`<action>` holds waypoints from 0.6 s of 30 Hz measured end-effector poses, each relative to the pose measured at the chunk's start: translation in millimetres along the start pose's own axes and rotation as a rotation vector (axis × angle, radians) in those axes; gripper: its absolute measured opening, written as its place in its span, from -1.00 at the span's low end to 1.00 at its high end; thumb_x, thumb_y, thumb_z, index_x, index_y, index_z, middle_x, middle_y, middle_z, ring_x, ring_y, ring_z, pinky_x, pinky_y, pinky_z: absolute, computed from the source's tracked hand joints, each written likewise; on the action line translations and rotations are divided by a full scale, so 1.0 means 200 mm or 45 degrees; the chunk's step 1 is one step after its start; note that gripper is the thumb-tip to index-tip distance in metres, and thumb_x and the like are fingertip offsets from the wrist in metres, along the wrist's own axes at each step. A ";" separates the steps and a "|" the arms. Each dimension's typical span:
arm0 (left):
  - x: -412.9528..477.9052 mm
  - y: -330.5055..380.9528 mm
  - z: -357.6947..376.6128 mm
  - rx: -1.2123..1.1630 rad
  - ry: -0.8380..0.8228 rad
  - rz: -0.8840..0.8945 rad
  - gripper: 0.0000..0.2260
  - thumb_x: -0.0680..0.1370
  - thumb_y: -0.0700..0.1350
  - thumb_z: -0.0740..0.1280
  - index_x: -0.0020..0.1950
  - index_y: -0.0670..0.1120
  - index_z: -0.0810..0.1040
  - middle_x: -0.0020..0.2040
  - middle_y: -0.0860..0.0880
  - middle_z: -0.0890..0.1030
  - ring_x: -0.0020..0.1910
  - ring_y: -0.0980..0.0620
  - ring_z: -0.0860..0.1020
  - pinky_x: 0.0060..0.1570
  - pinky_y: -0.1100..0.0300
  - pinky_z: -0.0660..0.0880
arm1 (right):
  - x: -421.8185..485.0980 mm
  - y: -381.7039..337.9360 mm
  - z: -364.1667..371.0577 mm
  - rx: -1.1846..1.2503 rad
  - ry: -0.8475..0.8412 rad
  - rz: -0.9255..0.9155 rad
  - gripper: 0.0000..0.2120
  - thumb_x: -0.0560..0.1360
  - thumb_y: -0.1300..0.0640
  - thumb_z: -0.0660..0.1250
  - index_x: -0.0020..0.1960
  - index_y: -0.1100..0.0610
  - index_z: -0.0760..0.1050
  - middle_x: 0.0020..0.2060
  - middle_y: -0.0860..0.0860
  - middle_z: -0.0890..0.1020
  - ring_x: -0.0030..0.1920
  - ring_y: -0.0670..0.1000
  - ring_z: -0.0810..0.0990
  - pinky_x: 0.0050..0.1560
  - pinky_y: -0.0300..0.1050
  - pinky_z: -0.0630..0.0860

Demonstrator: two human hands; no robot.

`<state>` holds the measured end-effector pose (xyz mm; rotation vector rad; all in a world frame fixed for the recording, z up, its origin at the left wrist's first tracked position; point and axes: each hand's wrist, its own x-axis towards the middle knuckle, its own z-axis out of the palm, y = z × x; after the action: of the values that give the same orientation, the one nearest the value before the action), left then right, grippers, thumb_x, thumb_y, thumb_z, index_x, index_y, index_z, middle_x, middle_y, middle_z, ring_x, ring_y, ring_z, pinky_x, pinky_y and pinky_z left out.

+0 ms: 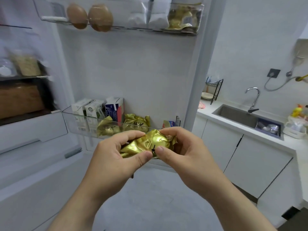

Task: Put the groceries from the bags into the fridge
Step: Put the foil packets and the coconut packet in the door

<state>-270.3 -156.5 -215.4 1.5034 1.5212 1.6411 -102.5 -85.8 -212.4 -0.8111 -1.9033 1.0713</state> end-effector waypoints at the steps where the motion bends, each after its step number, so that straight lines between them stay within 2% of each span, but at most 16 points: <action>1: 0.04 -0.02 -0.03 0.015 -0.001 0.004 -0.62 0.20 0.02 0.51 0.01 0.09 0.64 -0.12 0.16 0.68 -0.21 0.03 0.65 -0.34 0.30 0.56 | 0.05 0.00 0.01 -0.010 -0.027 -0.002 -0.63 0.30 -0.13 0.44 0.10 -0.18 0.55 -0.07 -0.09 0.66 -0.07 -0.02 0.66 0.01 0.09 0.62; 4: 0.18 -0.07 -0.10 0.131 -0.033 0.021 -0.62 0.24 0.14 0.57 0.02 0.17 0.64 -0.07 0.29 0.65 -0.08 0.25 0.63 -0.20 0.42 0.50 | 0.21 0.02 0.03 -0.044 -0.070 -0.016 -0.59 0.27 -0.13 0.45 0.12 -0.17 0.53 -0.05 -0.11 0.67 -0.05 -0.03 0.68 0.04 0.11 0.62; 6: 0.28 -0.11 -0.14 0.259 -0.046 0.064 -0.64 0.25 0.24 0.52 0.01 0.25 0.62 -0.02 0.31 0.63 -0.02 0.27 0.60 -0.10 0.40 0.48 | 0.34 0.04 0.03 -0.057 -0.054 -0.018 -0.59 0.26 -0.12 0.44 0.10 -0.16 0.54 -0.06 -0.10 0.68 -0.05 -0.03 0.68 0.06 0.14 0.61; 7: 0.34 -0.12 -0.15 0.309 -0.032 0.102 -0.65 0.25 0.27 0.47 0.01 0.26 0.63 -0.01 0.27 0.62 -0.01 0.24 0.60 -0.07 0.34 0.50 | 0.40 0.06 0.03 -0.054 -0.043 -0.018 -0.60 0.26 -0.10 0.45 0.09 -0.14 0.55 -0.07 -0.09 0.69 -0.06 -0.02 0.69 0.05 0.16 0.61; 9: 0.44 -0.14 -0.15 0.343 0.000 0.163 -0.67 0.28 0.27 0.41 0.01 0.26 0.65 -0.04 0.18 0.62 -0.07 0.12 0.62 -0.08 0.09 0.59 | 0.52 0.08 0.03 -0.043 -0.030 -0.010 -0.65 0.28 -0.02 0.47 0.05 -0.09 0.56 -0.11 -0.04 0.70 -0.10 0.01 0.70 -0.01 0.14 0.63; 11: 0.54 -0.17 -0.16 0.355 0.005 0.165 -0.68 0.29 0.24 0.41 0.02 0.26 0.64 -0.11 0.12 0.62 -0.12 0.01 0.63 -0.17 -0.10 0.61 | 0.62 0.10 0.03 -0.059 -0.042 0.014 -0.71 0.33 0.06 0.50 0.03 -0.07 0.56 -0.13 -0.03 0.70 -0.13 0.00 0.69 -0.16 -0.03 0.63; 14: 0.66 -0.19 -0.18 0.390 -0.021 0.050 -0.75 0.30 0.19 0.44 -0.05 0.22 0.66 -0.18 0.09 0.66 -0.19 0.03 0.65 -0.20 -0.11 0.61 | 0.74 0.12 0.04 -0.119 -0.081 0.092 -0.78 0.42 0.11 0.48 0.00 -0.09 0.53 -0.17 -0.05 0.68 -0.27 -0.12 0.64 -0.47 -0.31 0.45; 16: 0.72 -0.22 -0.19 0.498 -0.057 0.018 -0.90 0.40 0.09 0.47 -0.10 0.22 0.67 -0.24 0.11 0.67 -0.27 0.14 0.65 -0.18 0.00 0.61 | 0.81 0.14 0.04 -0.224 -0.099 0.125 -0.78 0.42 0.03 0.47 0.01 -0.14 0.51 -0.15 -0.13 0.65 -0.26 -0.19 0.63 -0.49 -0.35 0.40; 18: 0.77 -0.23 -0.19 0.586 -0.162 -0.035 -0.94 0.45 0.02 0.43 -0.13 0.17 0.68 -0.33 0.07 0.67 -0.36 0.12 0.64 -0.21 0.02 0.60 | 0.85 0.16 0.05 -0.303 -0.122 0.164 -0.78 0.41 0.00 0.47 0.01 -0.14 0.50 -0.15 -0.16 0.63 -0.24 -0.22 0.62 -0.48 -0.36 0.39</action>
<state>-367.5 -25.7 -187.4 1.7650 1.9238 1.2004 -189.0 62.3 -189.8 -1.0441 -2.1107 0.9861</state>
